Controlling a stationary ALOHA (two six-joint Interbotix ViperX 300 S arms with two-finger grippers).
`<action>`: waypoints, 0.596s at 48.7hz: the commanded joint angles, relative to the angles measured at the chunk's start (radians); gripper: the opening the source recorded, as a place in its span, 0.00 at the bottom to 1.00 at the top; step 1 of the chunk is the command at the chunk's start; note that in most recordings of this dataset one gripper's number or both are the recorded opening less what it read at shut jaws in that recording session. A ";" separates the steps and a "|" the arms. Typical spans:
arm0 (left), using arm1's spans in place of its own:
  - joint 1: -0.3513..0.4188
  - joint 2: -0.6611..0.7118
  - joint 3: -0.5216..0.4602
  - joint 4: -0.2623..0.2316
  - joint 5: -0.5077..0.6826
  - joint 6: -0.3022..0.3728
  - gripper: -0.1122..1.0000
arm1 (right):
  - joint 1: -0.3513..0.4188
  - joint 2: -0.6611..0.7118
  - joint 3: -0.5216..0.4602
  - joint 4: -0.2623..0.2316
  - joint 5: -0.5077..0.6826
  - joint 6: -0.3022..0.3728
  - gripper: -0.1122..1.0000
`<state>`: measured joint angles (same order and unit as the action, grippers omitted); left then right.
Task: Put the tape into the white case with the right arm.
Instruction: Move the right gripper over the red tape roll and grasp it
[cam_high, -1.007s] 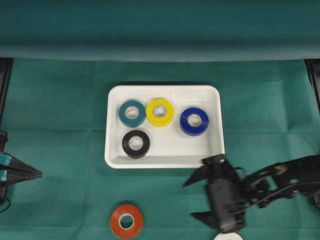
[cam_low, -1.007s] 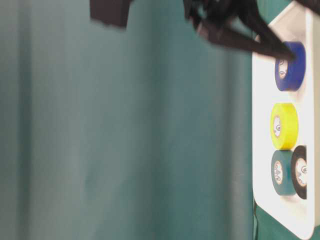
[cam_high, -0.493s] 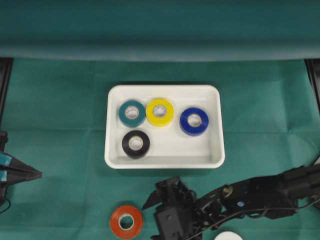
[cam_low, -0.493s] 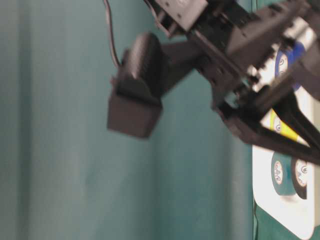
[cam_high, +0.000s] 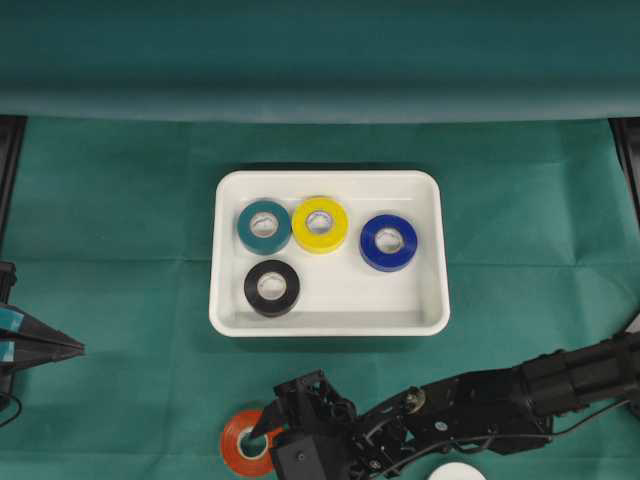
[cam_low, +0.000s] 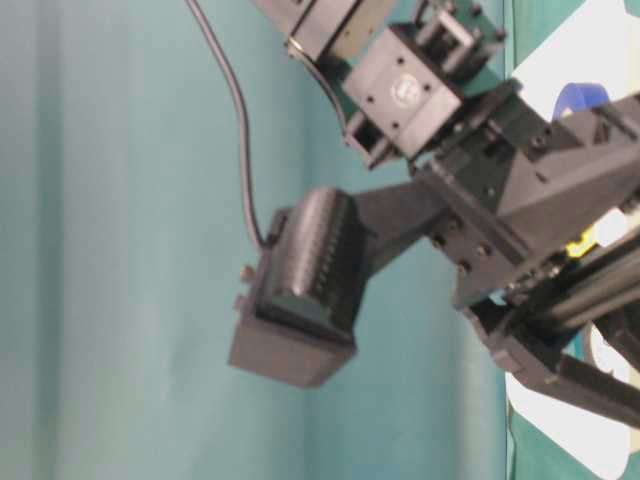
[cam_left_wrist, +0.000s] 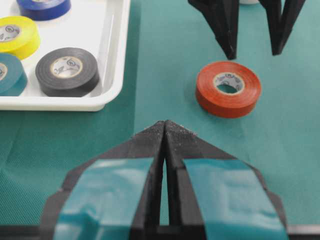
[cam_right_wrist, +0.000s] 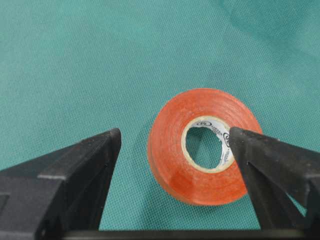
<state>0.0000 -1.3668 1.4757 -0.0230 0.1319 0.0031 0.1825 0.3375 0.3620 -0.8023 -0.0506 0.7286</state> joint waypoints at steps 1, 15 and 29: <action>0.002 0.008 -0.011 0.000 -0.012 -0.002 0.10 | 0.002 -0.015 -0.028 -0.002 0.002 0.003 0.66; 0.000 0.008 -0.011 0.000 -0.012 -0.002 0.10 | 0.002 0.018 -0.041 0.000 0.003 0.005 0.66; 0.000 0.008 -0.011 0.000 -0.011 -0.002 0.10 | 0.002 0.075 -0.075 0.003 0.003 0.006 0.66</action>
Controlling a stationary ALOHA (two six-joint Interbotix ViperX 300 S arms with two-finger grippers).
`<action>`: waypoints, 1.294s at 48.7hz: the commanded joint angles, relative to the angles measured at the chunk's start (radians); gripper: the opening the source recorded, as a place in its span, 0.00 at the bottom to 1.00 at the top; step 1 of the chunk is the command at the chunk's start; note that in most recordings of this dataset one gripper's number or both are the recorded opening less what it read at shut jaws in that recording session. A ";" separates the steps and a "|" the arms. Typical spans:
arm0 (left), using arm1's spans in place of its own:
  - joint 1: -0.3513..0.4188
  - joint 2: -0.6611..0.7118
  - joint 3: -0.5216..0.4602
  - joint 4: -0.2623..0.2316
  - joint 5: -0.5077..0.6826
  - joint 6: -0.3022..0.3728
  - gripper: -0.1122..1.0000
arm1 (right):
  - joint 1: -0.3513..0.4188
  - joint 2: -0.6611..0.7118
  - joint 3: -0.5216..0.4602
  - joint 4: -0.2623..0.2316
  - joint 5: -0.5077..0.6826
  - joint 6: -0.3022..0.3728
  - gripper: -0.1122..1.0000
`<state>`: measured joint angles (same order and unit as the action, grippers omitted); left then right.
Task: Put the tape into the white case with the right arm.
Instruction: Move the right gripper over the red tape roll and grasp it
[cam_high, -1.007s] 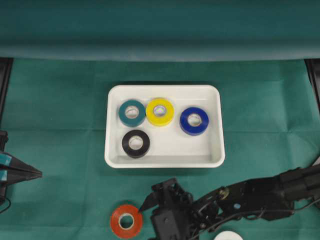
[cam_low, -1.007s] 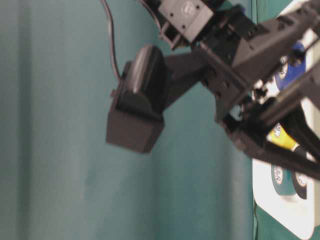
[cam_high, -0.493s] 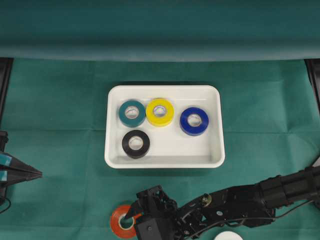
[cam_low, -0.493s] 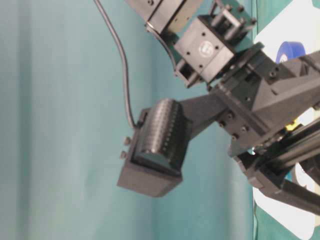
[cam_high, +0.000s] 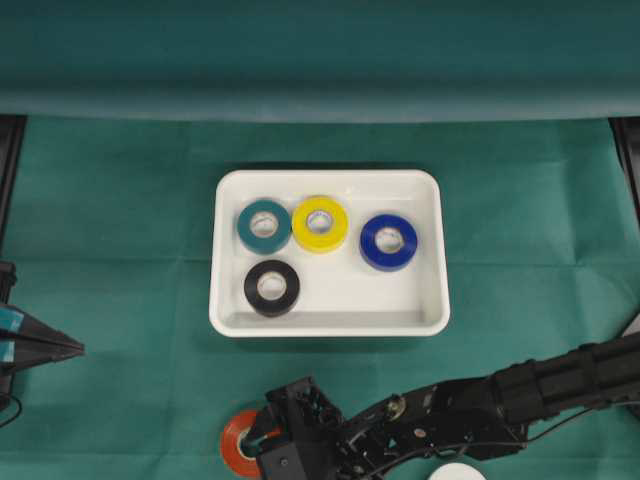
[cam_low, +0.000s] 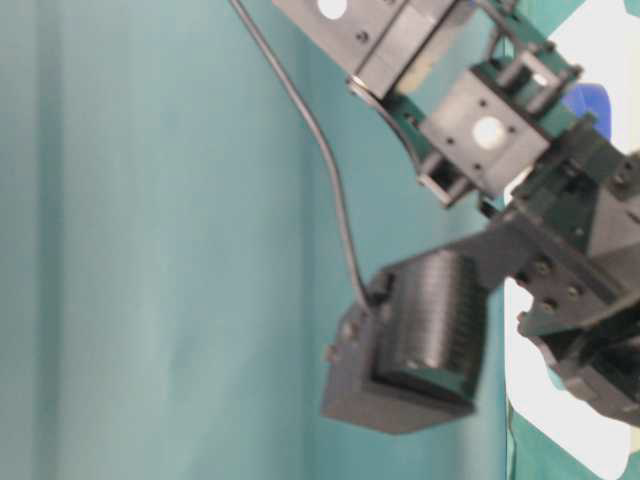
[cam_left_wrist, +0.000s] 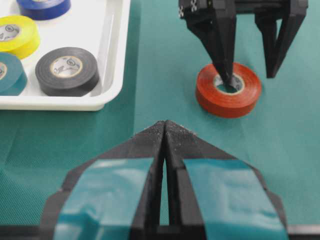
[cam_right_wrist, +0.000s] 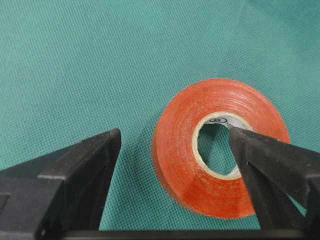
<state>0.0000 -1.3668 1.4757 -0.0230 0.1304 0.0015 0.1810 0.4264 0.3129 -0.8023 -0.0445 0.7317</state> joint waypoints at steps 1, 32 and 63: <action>0.002 0.008 -0.011 0.000 -0.009 0.000 0.10 | 0.003 -0.012 -0.028 0.003 -0.003 0.003 0.66; 0.002 0.008 -0.011 0.000 -0.009 -0.002 0.10 | 0.003 0.000 -0.031 0.003 -0.003 0.003 0.18; 0.002 0.008 -0.011 0.000 -0.009 -0.002 0.10 | 0.011 -0.081 -0.031 0.003 0.035 -0.002 0.11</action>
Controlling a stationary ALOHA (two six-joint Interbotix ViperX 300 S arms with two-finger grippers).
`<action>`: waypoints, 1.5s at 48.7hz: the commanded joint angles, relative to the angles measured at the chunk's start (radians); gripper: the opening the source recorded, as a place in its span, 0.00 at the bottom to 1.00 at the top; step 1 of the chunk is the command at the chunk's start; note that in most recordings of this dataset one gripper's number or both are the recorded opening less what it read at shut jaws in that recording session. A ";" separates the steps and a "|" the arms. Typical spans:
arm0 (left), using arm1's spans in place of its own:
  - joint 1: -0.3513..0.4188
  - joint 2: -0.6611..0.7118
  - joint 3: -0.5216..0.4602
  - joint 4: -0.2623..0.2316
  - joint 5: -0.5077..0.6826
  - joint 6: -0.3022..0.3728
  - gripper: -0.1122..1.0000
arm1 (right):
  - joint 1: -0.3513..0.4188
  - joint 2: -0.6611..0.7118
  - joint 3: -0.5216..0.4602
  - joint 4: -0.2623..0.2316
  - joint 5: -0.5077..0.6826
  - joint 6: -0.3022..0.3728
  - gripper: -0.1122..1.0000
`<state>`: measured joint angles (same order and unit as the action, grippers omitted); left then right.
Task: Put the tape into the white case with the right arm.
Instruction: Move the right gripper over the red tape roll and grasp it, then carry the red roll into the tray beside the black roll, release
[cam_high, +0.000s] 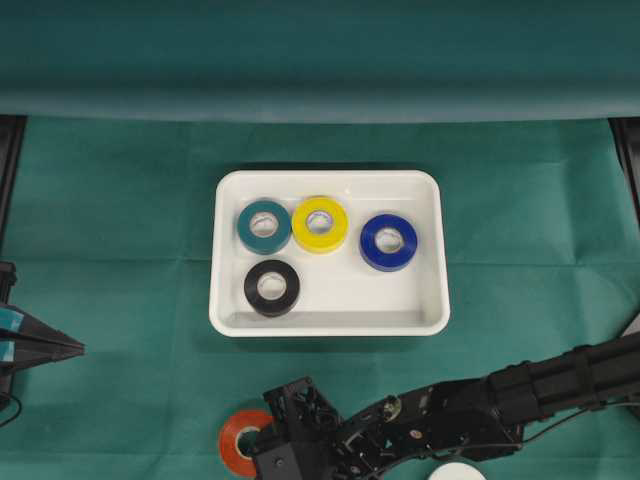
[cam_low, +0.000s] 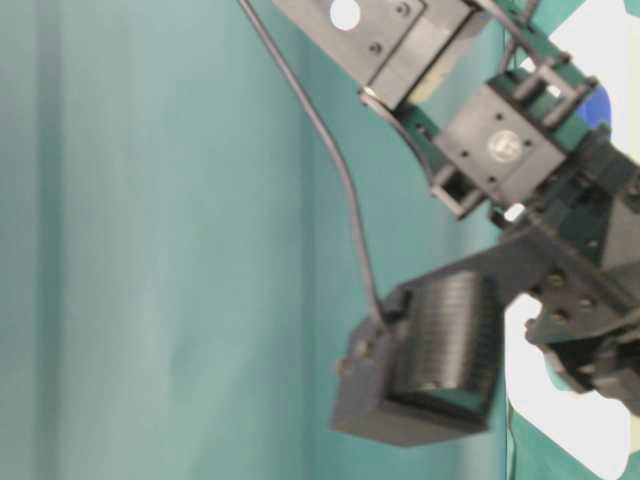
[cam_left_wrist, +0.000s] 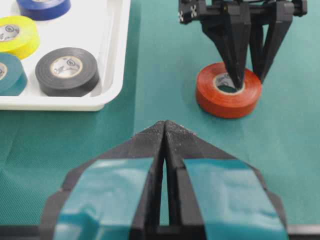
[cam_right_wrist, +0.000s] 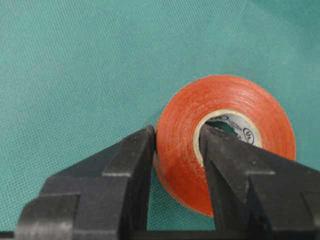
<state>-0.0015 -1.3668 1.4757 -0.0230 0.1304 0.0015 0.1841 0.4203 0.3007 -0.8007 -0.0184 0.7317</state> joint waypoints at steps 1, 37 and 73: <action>0.002 0.008 -0.011 0.000 -0.011 0.000 0.10 | 0.008 -0.083 -0.018 0.002 0.017 -0.002 0.11; 0.003 0.008 -0.012 0.000 -0.009 -0.002 0.10 | -0.011 -0.114 -0.018 -0.003 0.129 -0.006 0.11; 0.003 0.008 -0.012 0.000 -0.009 -0.002 0.10 | -0.258 -0.161 -0.017 -0.020 0.186 -0.015 0.11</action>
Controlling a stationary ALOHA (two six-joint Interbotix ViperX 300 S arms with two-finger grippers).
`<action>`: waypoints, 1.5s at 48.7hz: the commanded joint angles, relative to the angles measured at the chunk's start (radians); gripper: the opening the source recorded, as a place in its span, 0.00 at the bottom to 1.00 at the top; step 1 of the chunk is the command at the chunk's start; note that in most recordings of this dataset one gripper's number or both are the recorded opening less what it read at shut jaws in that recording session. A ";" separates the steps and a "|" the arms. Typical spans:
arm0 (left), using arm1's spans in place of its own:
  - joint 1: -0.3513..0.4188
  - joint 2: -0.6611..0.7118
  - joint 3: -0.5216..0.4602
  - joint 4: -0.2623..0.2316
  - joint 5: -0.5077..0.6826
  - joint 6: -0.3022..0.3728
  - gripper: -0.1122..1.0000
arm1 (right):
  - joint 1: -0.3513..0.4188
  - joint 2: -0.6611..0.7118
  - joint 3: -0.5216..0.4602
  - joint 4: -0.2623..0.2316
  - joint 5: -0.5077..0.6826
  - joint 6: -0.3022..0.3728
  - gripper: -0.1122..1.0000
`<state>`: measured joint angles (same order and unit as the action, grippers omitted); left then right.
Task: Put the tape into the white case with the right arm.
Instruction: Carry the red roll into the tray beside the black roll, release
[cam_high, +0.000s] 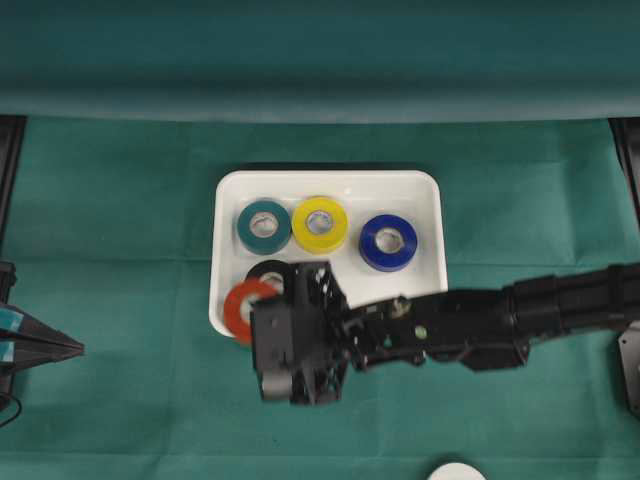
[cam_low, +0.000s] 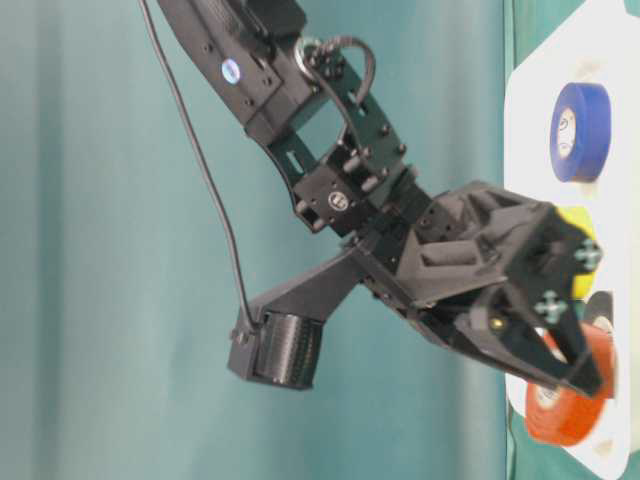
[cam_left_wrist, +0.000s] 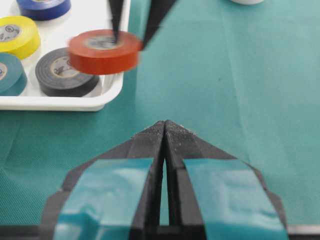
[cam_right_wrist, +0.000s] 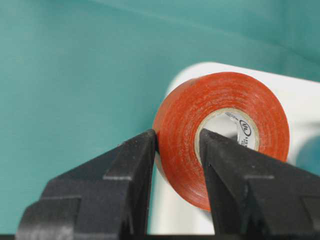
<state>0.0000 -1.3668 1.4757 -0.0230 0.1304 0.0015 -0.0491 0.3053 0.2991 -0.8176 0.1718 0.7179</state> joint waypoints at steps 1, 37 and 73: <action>0.002 0.008 -0.011 0.000 -0.009 -0.002 0.10 | -0.031 -0.048 -0.015 -0.003 -0.005 -0.002 0.11; 0.002 0.008 -0.012 0.000 -0.011 0.000 0.10 | -0.071 -0.172 0.192 -0.002 -0.006 0.002 0.11; 0.000 0.008 -0.011 0.000 -0.011 0.002 0.10 | -0.081 -0.190 0.242 -0.003 -0.008 0.000 0.11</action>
<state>-0.0015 -1.3683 1.4757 -0.0230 0.1289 0.0015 -0.1243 0.1549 0.5522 -0.8176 0.1672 0.7179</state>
